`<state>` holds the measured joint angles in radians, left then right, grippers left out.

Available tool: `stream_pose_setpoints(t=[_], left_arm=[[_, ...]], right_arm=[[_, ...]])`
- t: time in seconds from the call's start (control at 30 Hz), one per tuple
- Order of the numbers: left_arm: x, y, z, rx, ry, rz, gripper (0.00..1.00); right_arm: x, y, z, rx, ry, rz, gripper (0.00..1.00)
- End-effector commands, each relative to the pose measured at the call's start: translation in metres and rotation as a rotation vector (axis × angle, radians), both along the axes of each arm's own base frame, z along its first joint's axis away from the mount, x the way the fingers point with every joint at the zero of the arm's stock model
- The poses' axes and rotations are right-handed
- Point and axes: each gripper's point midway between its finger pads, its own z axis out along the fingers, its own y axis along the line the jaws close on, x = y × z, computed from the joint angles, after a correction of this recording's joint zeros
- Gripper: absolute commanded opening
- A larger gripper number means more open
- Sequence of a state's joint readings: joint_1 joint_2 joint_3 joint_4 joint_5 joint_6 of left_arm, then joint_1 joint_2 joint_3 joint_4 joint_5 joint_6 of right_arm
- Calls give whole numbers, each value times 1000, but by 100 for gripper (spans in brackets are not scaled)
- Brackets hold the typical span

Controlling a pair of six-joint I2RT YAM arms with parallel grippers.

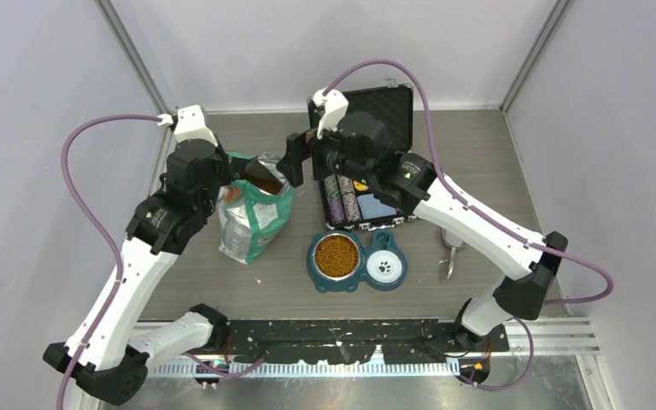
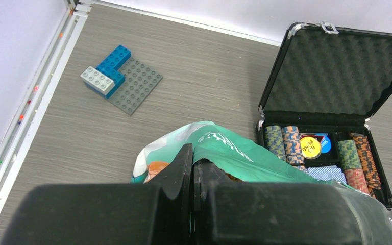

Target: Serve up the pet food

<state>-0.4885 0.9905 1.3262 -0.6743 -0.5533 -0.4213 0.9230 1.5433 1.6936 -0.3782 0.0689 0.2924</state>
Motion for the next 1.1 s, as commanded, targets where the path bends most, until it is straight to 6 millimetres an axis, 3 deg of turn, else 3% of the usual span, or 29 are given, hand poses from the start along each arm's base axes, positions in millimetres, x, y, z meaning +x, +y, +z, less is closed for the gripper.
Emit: stream_pose_setpoints(t=[0.0, 0.07, 0.17, 0.23, 0.4, 0.6, 0.63, 0.7, 0.9, 1.07], left_arm=[[0, 9, 26, -31, -58, 40, 0], [2, 6, 25, -33, -56, 28, 0], [3, 1, 22, -41, -56, 5, 0], [3, 0, 20, -41, -51, -1, 0], [0, -6, 21, -74, -61, -35, 0], [-9, -50, 28, -200, -62, -256, 0], [-10, -56, 29, -227, -63, -284, 0], [-15, -65, 34, -275, -69, -325, 0], [-29, -61, 56, -352, -153, -313, 0], [-32, -63, 68, -371, -190, -334, 0]], right_arm=[[-12, 0, 3, -73, -37, 36, 97], [-6, 2, -3, -89, -22, 13, 83], [4, 9, -15, -109, 1, -14, 73], [7, 15, -17, -116, 9, -11, 59], [13, 30, -15, -123, 3, 16, 9], [24, 46, 25, -64, -110, 44, 5], [21, 49, 43, -32, -133, 66, 5], [17, 60, 52, -18, -142, 124, 5], [-3, 73, 95, 28, -258, 282, 5], [-30, 84, 97, 33, -321, 472, 5]])
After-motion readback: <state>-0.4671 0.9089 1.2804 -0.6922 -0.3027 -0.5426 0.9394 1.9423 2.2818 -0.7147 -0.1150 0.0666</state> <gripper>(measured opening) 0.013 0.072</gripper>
